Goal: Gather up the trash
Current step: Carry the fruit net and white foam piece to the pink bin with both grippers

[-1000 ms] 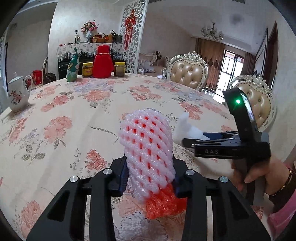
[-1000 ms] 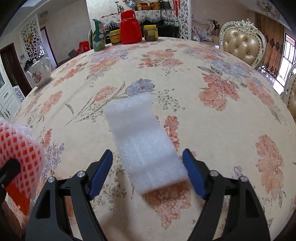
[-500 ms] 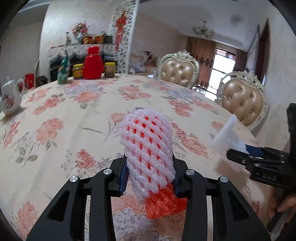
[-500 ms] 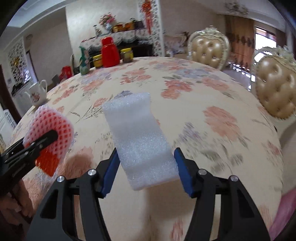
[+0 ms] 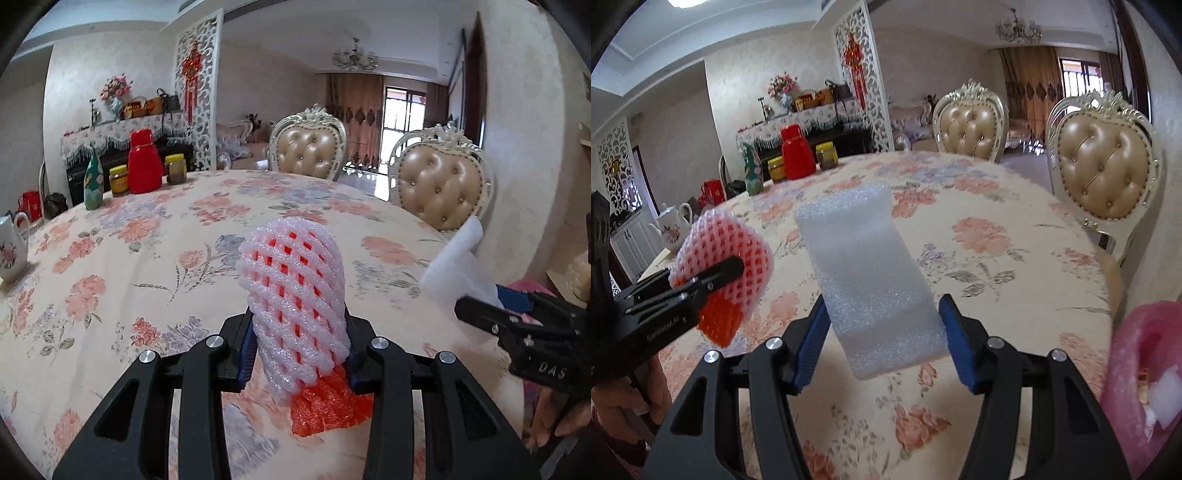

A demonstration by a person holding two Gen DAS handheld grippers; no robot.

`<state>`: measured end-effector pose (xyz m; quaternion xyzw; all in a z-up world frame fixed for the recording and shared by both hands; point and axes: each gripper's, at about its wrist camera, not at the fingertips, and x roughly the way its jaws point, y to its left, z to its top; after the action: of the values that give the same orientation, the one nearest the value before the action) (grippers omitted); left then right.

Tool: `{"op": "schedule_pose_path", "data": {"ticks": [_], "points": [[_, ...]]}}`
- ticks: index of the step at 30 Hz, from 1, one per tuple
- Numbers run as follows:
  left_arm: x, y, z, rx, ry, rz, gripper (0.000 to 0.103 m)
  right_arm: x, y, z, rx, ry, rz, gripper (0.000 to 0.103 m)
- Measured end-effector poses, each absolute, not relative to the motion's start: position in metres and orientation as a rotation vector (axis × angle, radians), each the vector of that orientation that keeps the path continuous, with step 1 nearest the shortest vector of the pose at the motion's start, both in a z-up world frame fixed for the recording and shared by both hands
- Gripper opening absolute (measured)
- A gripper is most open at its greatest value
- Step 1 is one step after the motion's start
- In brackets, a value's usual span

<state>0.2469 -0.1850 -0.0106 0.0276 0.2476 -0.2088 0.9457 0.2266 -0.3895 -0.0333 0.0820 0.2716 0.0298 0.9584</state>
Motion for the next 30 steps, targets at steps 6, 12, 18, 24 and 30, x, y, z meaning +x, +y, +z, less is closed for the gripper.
{"op": "schedule_pose_path", "data": {"ticks": [6,12,18,24,30], "points": [[0.21,-0.191,-0.01,0.059,0.48,-0.434,0.036,0.198,-0.397,-0.03,0.17,0.521,0.054,0.059],[0.18,-0.199,-0.016,0.041,0.464,-0.456,0.036,0.173,-0.401,-0.034,0.152,0.502,0.037,0.059],[0.169,-0.209,-0.021,0.039,0.466,-0.477,0.036,0.157,-0.405,-0.04,0.131,0.5,0.018,0.059],[0.164,-0.219,-0.024,0.053,0.469,-0.492,0.036,0.148,-0.411,-0.047,0.141,0.504,-0.001,0.059],[0.164,-0.221,-0.027,0.052,0.473,-0.492,0.036,0.145,-0.417,-0.05,0.15,0.506,-0.01,0.059]]}}
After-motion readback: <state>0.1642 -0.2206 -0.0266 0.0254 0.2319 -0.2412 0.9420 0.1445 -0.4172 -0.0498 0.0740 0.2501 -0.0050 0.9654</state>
